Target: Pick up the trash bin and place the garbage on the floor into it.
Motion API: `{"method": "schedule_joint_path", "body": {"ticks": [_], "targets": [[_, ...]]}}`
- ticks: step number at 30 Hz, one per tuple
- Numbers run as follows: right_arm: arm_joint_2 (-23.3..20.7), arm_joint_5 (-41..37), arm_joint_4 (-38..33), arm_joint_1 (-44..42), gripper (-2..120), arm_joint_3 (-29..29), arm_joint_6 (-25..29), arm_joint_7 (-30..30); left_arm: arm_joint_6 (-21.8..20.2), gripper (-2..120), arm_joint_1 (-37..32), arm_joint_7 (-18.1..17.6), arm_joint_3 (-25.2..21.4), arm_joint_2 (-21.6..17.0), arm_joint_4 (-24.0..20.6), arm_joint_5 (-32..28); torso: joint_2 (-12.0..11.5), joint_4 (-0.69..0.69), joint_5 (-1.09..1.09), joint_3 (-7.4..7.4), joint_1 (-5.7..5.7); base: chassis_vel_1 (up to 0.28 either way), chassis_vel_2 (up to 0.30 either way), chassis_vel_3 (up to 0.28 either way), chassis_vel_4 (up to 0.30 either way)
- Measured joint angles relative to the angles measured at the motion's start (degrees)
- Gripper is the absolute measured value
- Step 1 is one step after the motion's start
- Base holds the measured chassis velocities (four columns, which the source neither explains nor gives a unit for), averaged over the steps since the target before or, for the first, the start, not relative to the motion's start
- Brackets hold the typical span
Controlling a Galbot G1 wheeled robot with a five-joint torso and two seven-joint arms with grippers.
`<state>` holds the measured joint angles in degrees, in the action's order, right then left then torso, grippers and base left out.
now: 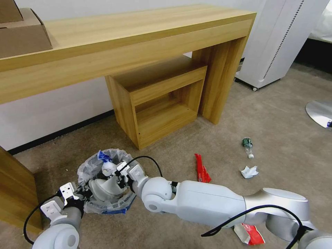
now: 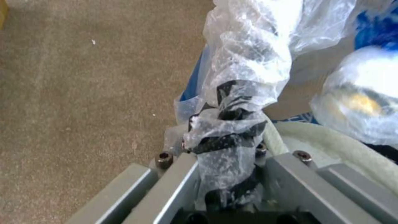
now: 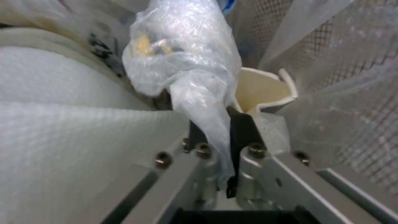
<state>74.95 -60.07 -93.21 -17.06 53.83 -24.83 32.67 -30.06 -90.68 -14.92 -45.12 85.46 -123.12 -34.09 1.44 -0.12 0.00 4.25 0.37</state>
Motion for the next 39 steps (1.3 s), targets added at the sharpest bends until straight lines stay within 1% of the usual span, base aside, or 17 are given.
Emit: {"method": "schedule_joint_path", "body": {"ticks": [7,10,13,14,17,18,20,21,22,24,25,27,28,30,32,34,39], "targets": [[0.64,0.20,1.51,-0.51,0,-0.11,-0.01,0.30,0.15,0,-0.08,0.17,0.05,0.17,0.11,0.18,0.00,0.00,0.00,0.00,0.00,0.000,0.000,0.000,0.000],[0.23,0.49,0.60,-0.88,5,-0.59,0.17,-0.19,0.37,0,-0.08,0.28,0.13,0.32,0.44,0.54,0.00,0.00,0.00,0.00,0.00,0.000,0.000,0.000,0.000],[-0.44,1.13,-0.67,-1.10,18,-0.71,0.72,-0.77,0.39,0,0.25,0.30,0.30,0.41,0.59,0.62,0.00,0.00,0.00,0.00,0.00,0.000,0.000,0.000,0.000],[-0.44,1.13,-0.67,-1.10,18,-0.71,0.72,-0.77,0.39,0,0.25,0.30,0.30,0.41,0.59,0.62,0.00,0.00,0.00,0.00,0.00,0.000,0.000,0.000,0.000],[-1.33,1.47,-2.80,-1.20,34,-0.89,0.99,-1.63,0.39,0,0.59,0.31,0.69,0.58,0.72,0.73,0.00,0.00,0.01,0.00,0.00,0.000,0.000,0.000,0.000],[-1.33,1.47,-2.80,-1.20,34,-0.89,0.99,-1.63,0.39,0,0.59,0.31,0.69,0.58,0.72,0.73,0.00,0.00,0.01,0.00,0.00,0.000,0.000,0.000,0.000],[-1.62,1.87,-3.42,-1.20,41,-0.83,1.23,-2.09,0.40,0,0.63,0.30,0.85,0.74,0.78,0.92,0.00,0.00,0.00,-0.01,0.00,0.000,0.000,0.000,0.000],[-1.78,2.16,-3.73,-1.19,48,-0.68,1.36,-2.37,0.40,0,0.63,0.30,0.89,0.83,0.78,0.99,0.00,0.00,0.01,0.00,0.00,0.000,0.000,0.000,0.000],[-1.78,2.16,-3.73,-1.19,48,-0.68,1.36,-2.37,0.40,0,0.63,0.30,0.89,0.83,0.78,0.99,0.00,0.00,0.01,0.00,0.00,0.000,0.000,0.000,0.000],[-1.92,2.43,-3.99,-1.18,58,-0.63,1.25,-2.27,0.47,0,0.43,0.36,0.76,0.85,0.80,1.09,0.00,0.00,0.01,0.00,0.00,0.000,0.000,0.000,0.000],[-1.92,2.43,-3.99,-1.18,58,-0.63,1.25,-2.27,0.47,0,0.43,0.36,0.76,0.85,0.80,1.09,0.00,0.00,0.01,0.00,0.00,0.000,0.000,0.000,0.000],[-2.00,2.85,-4.02,-1.25,68,-0.66,0.84,-1.99,0.62,0,0.16,0.49,0.56,0.83,0.80,1.16,0.00,0.00,0.00,0.00,0.00,0.000,0.000,0.000,0.000],[-2.00,2.85,-4.02,-1.25,68,-0.66,0.84,-1.99,0.62,0,0.16,0.49,0.56,0.83,0.80,1.16,0.00,0.00,0.00,0.00,0.00,0.000,0.000,0.000,0.000],[-2.02,3.49,-4.09,-1.35,80,-0.67,0.80,-1.98,0.64,0,0.16,0.57,0.57,0.90,0.80,1.24,0.00,0.00,0.00,0.00,0.00,0.000,0.000,0.000,0.000],[-2.07,4.39,-4.10,-1.46,84,-0.69,1.18,-2.40,0.63,0,0.25,0.59,0.66,1.01,0.80,1.31,0.00,0.00,0.00,0.00,0.00,0.000,0.000,0.000,0.000],[-2.47,6.32,-4.29,-1.71,94,-0.74,2.79,-4.01,0.65,0,0.35,0.69,1.00,1.17,0.98,1.64,0.00,0.00,0.00,0.00,0.00,0.000,0.000,0.000,0.000],[-3.12,7.83,-4.40,-1.90,96,-0.68,6.23,-6.72,0.65,0,0.57,0.74,1.19,1.33,1.14,1.76,0.00,0.00,0.01,-0.01,0.00,0.000,0.000,0.000,0.000]]}}
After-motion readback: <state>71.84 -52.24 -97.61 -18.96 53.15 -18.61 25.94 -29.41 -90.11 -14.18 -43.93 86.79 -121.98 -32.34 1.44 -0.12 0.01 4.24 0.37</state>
